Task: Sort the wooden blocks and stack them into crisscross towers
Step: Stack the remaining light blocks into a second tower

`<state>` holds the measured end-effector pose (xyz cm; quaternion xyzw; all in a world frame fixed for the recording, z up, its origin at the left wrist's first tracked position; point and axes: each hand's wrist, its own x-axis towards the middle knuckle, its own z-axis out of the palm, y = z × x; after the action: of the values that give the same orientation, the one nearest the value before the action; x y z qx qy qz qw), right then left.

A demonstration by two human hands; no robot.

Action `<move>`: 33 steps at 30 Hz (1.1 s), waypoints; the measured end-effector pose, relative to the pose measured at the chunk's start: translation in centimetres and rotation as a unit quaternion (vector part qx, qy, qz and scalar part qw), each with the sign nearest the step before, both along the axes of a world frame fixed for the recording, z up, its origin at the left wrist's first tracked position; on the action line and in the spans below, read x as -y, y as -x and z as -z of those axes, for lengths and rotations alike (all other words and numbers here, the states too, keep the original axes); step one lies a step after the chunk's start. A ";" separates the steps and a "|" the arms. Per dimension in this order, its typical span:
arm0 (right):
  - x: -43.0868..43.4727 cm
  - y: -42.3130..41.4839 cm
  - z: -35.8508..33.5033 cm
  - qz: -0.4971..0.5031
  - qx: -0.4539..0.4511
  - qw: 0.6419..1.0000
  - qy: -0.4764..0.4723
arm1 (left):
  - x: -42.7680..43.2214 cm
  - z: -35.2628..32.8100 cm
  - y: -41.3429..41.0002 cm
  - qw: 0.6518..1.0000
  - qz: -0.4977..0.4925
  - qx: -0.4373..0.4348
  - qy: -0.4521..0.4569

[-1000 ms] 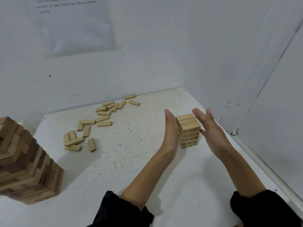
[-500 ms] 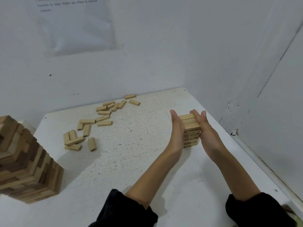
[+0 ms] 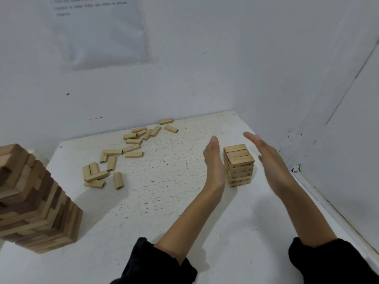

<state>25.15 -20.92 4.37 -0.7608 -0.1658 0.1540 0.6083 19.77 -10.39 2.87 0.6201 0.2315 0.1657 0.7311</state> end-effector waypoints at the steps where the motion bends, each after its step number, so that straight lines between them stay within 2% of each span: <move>1: 0.0 0.1 -0.8 0.000 0.006 1.000 0.003 | -0.2 -0.1 -0.1 1.000 -0.011 0.016 -0.007; 8: -4.3 0.0 -3.0 -0.035 0.084 0.996 -0.021 | -5.3 -2.0 1.7 0.986 -0.039 0.055 -0.153; 11: -7.9 1.4 -2.7 -0.070 0.090 0.993 -0.028 | -8.4 -1.6 3.1 0.966 -0.076 0.052 -0.243; 15: -13.1 2.9 0.3 -0.121 0.085 0.989 -0.024 | -13.0 0.6 5.7 0.928 -0.150 -0.023 -0.341; 18: -16.4 3.8 2.9 -0.143 0.092 0.985 0.020 | -15.9 2.4 8.0 0.898 -0.192 -0.141 -0.369; 22: -20.4 3.8 6.6 -0.159 0.166 0.969 0.093 | -18.1 4.5 10.7 0.863 -0.198 -0.238 -0.400; 24: -22.0 3.5 8.1 -0.169 0.238 0.944 0.154 | -18.8 5.2 11.4 0.837 -0.191 -0.288 -0.424; 27: -24.1 2.8 8.9 -0.171 0.315 0.907 0.222 | -19.3 5.8 11.8 0.818 -0.181 -0.320 -0.442; 30: -26.0 2.3 8.9 -0.170 0.344 0.893 0.235 | -19.7 6.1 11.8 0.806 -0.160 -0.341 -0.457; 33: -27.3 1.8 8.8 -0.159 0.372 0.886 0.226 | -20.0 6.3 11.7 0.809 -0.163 -0.322 -0.464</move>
<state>23.36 6.39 -4.38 -0.8424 -0.4596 -0.0127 0.2811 8.04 9.58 -3.46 0.8565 0.4466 0.1607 0.2027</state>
